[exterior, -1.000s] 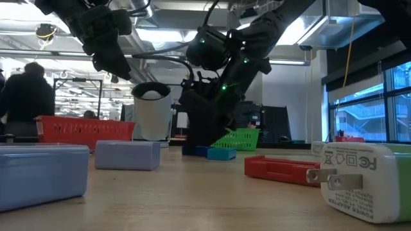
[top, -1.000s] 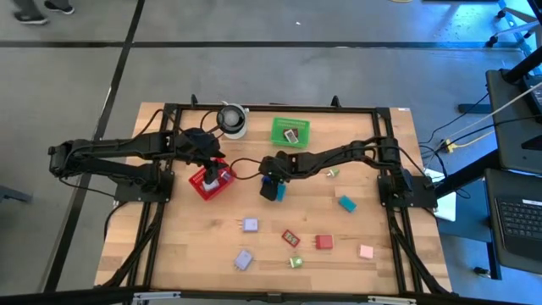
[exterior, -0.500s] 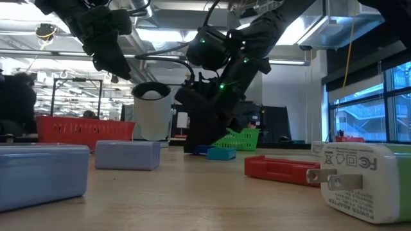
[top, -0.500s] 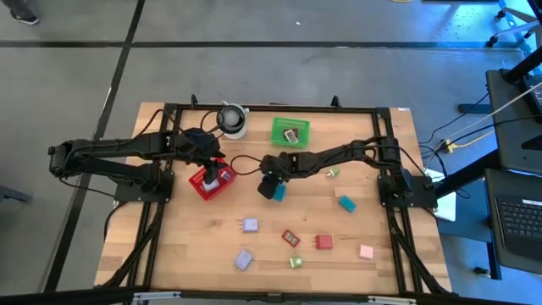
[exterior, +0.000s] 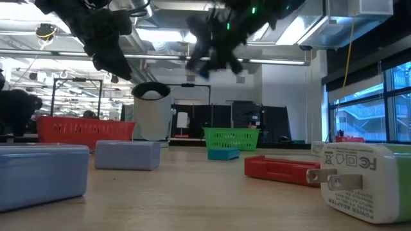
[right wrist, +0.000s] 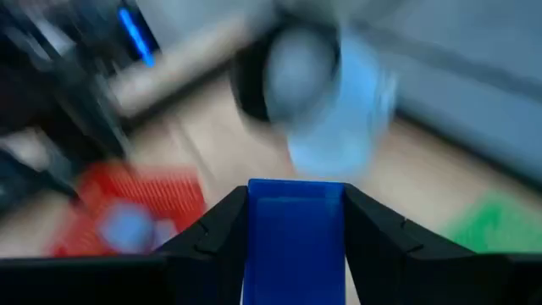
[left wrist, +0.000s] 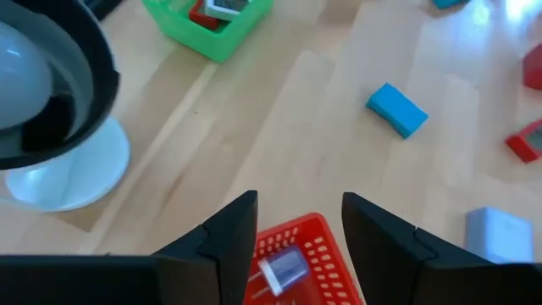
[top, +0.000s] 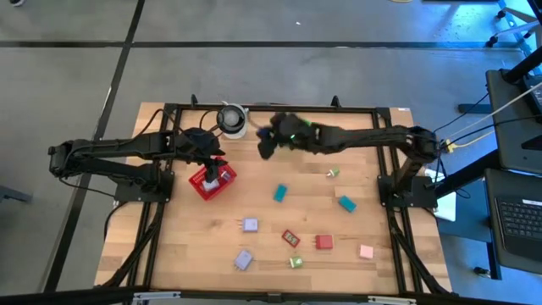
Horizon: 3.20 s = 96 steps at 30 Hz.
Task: Pick & Place Office items
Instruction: Put the blue digital clock into the green bin, then put the top green charger adapter into the red bin
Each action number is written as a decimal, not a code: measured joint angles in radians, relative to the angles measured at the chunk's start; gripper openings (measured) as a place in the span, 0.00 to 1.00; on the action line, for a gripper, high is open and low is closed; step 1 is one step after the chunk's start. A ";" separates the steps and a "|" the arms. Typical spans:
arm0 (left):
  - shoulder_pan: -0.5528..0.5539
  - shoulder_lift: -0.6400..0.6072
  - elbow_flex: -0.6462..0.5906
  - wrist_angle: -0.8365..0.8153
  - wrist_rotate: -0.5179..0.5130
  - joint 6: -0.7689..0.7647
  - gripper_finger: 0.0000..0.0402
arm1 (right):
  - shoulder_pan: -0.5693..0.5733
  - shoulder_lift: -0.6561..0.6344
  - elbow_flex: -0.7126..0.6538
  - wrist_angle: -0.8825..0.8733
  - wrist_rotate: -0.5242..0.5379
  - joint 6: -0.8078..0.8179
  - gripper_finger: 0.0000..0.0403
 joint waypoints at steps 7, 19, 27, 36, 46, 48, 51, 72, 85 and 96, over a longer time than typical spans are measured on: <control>0.000 0.000 0.000 0.012 -0.056 0.000 0.42 | -0.010 -0.112 0.001 0.214 0.010 -0.133 0.39; 0.000 0.000 0.000 0.141 -0.154 0.051 0.42 | -0.080 -0.117 -0.001 -0.076 0.096 -0.118 0.40; 0.000 0.000 0.000 0.187 -0.158 0.051 0.42 | -0.173 -0.001 -0.051 -0.139 0.088 -0.018 0.40; 0.002 0.000 0.000 0.191 -0.172 0.042 0.42 | -0.218 0.143 -0.069 -0.129 0.063 0.074 0.40; 0.002 0.000 0.000 0.213 -0.210 0.052 0.42 | -0.225 0.209 -0.069 -0.126 0.037 0.097 0.41; 0.002 0.000 0.000 0.213 -0.210 0.052 0.42 | -0.225 0.211 -0.069 -0.128 0.034 0.109 0.44; 0.002 0.000 0.000 0.213 -0.210 0.053 0.42 | -0.224 0.211 -0.068 -0.127 0.031 0.111 0.51; 0.002 0.000 0.000 0.207 -0.207 0.051 0.42 | -0.182 -0.177 -0.066 -0.693 -0.368 -0.085 0.74; -0.001 0.000 0.000 0.205 -0.202 0.051 0.42 | -0.019 -0.157 -0.068 -1.070 -0.219 -0.105 0.71; -0.001 0.000 0.000 0.204 -0.159 -0.016 0.42 | 0.009 -0.042 -0.109 -1.097 -0.280 -0.576 0.74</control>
